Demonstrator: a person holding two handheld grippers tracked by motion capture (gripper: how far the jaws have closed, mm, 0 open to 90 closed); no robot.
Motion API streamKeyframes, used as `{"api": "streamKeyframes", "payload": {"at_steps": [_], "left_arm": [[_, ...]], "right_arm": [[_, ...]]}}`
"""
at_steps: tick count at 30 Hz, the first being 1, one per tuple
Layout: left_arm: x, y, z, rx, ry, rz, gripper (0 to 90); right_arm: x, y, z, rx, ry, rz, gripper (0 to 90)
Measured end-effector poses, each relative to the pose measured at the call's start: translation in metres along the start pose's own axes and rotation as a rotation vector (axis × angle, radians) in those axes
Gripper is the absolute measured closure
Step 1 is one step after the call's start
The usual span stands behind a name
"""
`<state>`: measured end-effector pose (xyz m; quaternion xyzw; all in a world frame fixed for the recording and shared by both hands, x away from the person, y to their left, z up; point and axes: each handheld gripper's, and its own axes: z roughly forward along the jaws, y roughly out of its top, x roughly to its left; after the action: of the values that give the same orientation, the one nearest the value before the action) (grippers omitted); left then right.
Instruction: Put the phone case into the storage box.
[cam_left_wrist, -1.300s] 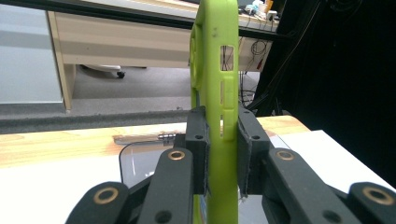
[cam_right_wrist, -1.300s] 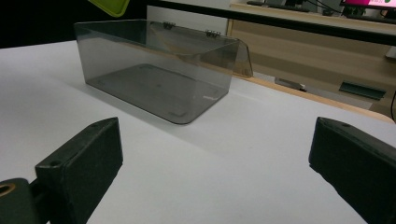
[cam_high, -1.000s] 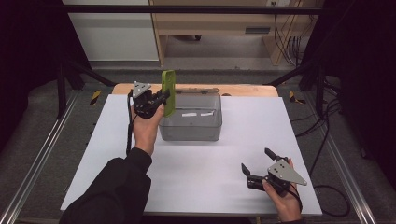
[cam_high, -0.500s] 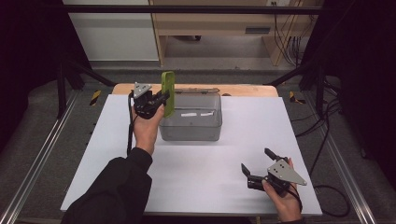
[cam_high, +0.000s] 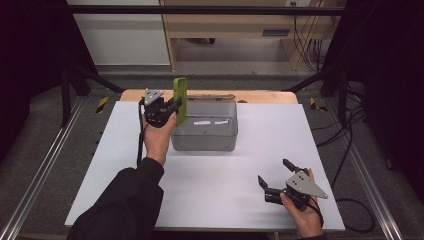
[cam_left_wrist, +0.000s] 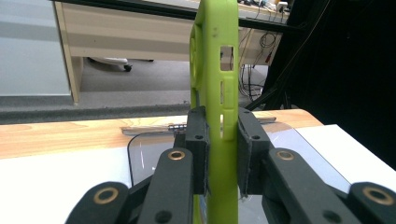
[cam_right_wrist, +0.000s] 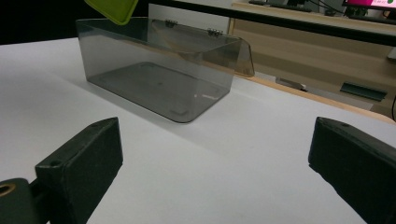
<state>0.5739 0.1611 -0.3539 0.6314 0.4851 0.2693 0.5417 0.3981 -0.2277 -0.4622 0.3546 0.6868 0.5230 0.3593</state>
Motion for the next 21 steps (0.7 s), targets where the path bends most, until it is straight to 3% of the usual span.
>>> {"api": "streamKeyframes", "payload": {"at_steps": [10,21], "left_arm": [[-0.001,0.0,0.0,0.0,-0.004,0.004,77.7],[0.009,-0.004,0.0,0.019,0.031,0.004,77.7]], "right_arm": [[0.001,0.0,0.0,0.0,0.003,-0.003,3.4],[0.001,0.0,0.001,0.005,0.006,-0.005,3.4]]}}
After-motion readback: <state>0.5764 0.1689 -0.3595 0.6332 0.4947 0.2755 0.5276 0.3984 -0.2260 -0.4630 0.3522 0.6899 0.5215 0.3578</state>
